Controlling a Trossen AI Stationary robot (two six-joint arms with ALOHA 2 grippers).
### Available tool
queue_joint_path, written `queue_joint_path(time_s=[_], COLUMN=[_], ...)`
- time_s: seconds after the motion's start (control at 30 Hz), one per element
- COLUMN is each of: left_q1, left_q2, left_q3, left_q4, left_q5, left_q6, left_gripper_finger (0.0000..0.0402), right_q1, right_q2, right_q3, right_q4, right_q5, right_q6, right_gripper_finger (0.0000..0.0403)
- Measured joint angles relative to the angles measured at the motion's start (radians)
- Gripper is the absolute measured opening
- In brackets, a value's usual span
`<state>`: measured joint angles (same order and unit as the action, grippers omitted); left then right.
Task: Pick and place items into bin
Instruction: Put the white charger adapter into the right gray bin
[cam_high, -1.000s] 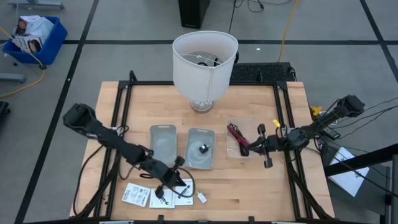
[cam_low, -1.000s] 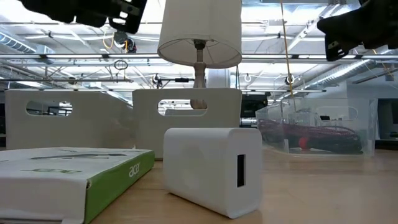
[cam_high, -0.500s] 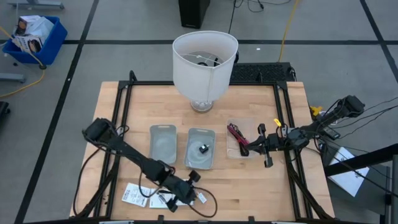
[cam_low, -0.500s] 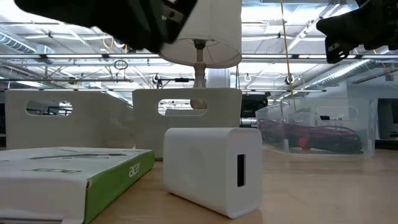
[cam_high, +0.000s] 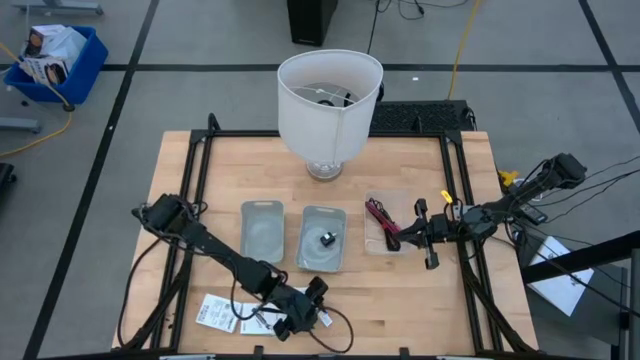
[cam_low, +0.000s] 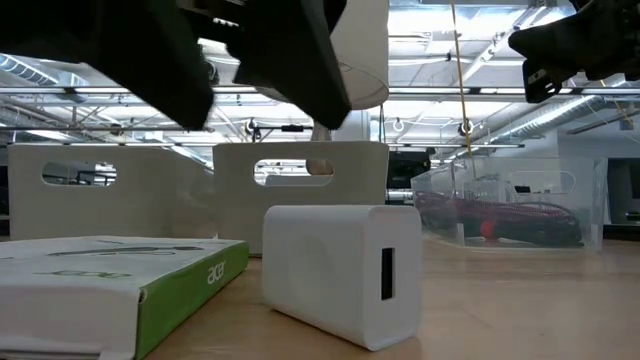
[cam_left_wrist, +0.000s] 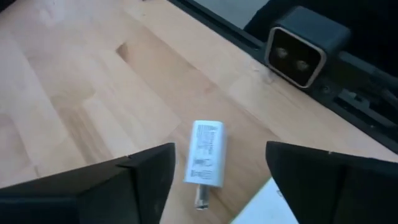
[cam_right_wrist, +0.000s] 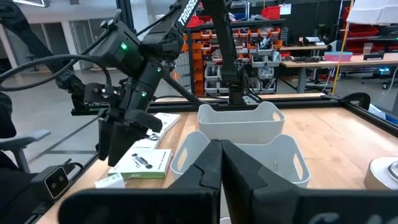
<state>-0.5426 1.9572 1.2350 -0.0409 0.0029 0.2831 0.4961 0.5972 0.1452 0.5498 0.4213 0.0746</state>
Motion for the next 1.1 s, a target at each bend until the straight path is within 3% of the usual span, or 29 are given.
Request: queue_joint_path(time_s=[0.37, 0.93, 1.1], left_q1=[0.048, 0.057, 0.058], left_q2=[0.038, 0.098, 0.098], left_q3=[0.000, -0.001, -0.001], left_q4=[0.064, 0.069, 0.059], left_q5=[0.086, 0.076, 0.077], left_q6=[0.002, 0.023, 0.026], left_gripper_finger=[0.0273, 0.0273, 0.0240], right_q1=[0.000, 0.000, 0.000], right_q2=[0.000, 0.009, 0.009], right_q3=[0.000, 0.001, 0.001], right_q4=[-0.008, -0.025, -0.027], right_q5=[0.000, 0.024, 0.024], right_q6=[0.004, 0.022, 0.022], right_gripper_finger=[0.0000, 0.0000, 0.0000])
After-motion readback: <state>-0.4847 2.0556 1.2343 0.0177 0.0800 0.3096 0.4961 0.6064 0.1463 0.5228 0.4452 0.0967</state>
